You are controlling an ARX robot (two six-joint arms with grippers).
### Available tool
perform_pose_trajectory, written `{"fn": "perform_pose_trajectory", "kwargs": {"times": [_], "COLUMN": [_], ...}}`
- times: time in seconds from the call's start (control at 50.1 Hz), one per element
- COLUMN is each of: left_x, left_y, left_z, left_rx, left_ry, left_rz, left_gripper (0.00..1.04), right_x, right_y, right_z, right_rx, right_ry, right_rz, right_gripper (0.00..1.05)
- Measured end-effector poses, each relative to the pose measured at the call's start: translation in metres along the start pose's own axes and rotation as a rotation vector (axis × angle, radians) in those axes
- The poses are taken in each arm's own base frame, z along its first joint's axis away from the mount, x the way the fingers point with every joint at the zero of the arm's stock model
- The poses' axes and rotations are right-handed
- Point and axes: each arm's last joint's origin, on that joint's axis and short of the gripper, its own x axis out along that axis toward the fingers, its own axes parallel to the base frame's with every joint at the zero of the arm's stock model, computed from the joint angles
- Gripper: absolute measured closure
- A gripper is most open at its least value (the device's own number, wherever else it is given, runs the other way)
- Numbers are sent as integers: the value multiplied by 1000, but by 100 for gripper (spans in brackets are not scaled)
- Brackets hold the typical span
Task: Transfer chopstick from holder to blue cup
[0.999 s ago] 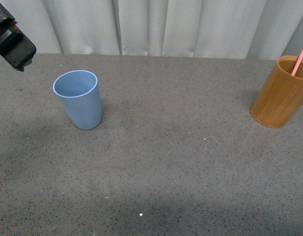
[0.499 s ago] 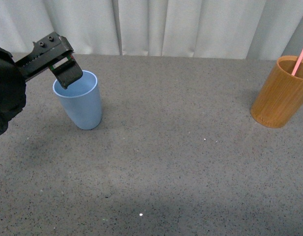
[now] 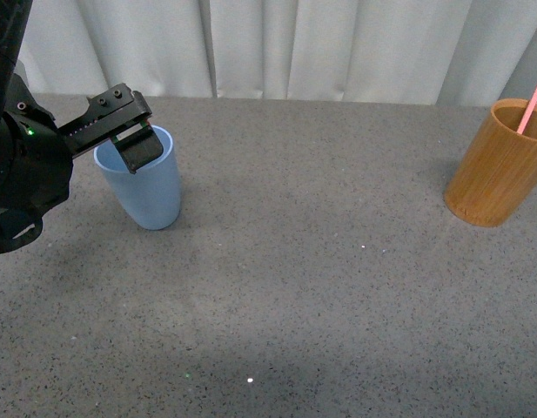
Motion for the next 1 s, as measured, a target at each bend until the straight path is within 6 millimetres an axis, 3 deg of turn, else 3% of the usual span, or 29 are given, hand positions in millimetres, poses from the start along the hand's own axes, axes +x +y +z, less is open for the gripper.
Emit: {"fn": "perform_pose_trajectory", "kwargs": {"times": [0.999], "left_x": [25], "left_y": [5], "left_z": [19], "left_rx": [-64], "left_ry": [9], "left_rz": [91], "left_gripper": [7], "right_x": [0], "right_y": [0], "right_z": [0], "right_rx": [0], "right_ry": [0], "right_rz": [0], "right_gripper": [10]}}
